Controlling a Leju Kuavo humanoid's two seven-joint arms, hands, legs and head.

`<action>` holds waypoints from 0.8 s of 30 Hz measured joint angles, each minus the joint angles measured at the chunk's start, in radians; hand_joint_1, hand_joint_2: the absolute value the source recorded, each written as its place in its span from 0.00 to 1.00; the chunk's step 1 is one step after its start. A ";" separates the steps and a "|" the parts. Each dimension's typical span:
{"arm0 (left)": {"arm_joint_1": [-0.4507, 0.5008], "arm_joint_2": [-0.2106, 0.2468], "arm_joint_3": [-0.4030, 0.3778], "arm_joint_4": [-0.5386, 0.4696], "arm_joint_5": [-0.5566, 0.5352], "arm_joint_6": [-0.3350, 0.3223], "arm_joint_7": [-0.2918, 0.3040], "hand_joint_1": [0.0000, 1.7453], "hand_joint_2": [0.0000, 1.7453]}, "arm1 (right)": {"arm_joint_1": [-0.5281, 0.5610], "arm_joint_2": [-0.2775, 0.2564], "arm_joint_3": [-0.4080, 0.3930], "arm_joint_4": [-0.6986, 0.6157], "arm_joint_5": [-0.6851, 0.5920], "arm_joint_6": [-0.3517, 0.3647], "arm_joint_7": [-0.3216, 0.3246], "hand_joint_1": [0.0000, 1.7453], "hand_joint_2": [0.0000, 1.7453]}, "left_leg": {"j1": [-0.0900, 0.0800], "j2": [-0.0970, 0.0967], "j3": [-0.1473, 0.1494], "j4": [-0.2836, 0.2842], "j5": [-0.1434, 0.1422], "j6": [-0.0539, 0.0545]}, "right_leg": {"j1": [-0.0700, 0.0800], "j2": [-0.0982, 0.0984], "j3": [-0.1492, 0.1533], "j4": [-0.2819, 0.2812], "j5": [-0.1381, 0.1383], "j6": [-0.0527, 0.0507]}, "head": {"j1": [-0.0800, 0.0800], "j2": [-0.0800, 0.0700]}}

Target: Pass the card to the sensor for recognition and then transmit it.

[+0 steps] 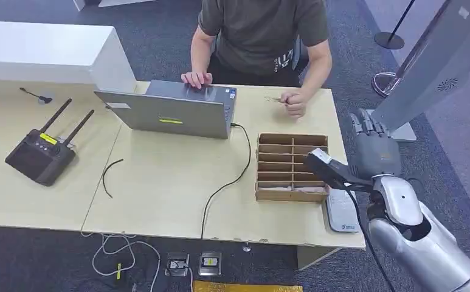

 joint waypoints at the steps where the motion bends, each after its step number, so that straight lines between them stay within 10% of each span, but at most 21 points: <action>1: 0.002 0.000 0.000 0.000 0.001 0.000 0.000 0.00 0.00 | 0.006 -0.004 -0.003 -0.011 -0.005 0.023 0.010 0.00 0.00 | 0.000 0.000 0.000 0.000 0.000 0.000 | 0.000 0.000 0.000 0.000 0.000 0.000 | 0.000 0.000; 3: 0.007 0.000 0.001 0.001 0.004 0.000 0.000 0.00 0.00 | 0.013 -0.016 -0.007 -0.031 -0.014 0.054 0.029 0.00 0.00 | 0.000 0.000 0.000 0.000 0.000 0.000 | 0.000 0.000 0.000 0.000 0.000 0.000 | 0.000 0.000; 4: 0.008 0.000 0.001 0.002 0.005 0.000 0.000 0.00 0.00 | 0.017 -0.022 -0.010 -0.039 -0.016 0.065 0.036 0.00 1.00 | 0.000 0.000 0.000 0.000 0.000 0.000 | 0.000 0.000 0.000 0.000 0.000 0.000 | 0.000 0.000; 24: 0.023 0.000 0.016 0.011 0.006 0.013 -0.004 0.00 0.00 | 0.164 -0.139 -0.035 -0.225 0.055 0.090 0.117 0.00 1.00 | 0.000 0.000 0.000 0.000 0.000 0.000 | 0.000 0.001 0.000 0.000 0.000 0.000 | 0.000 0.000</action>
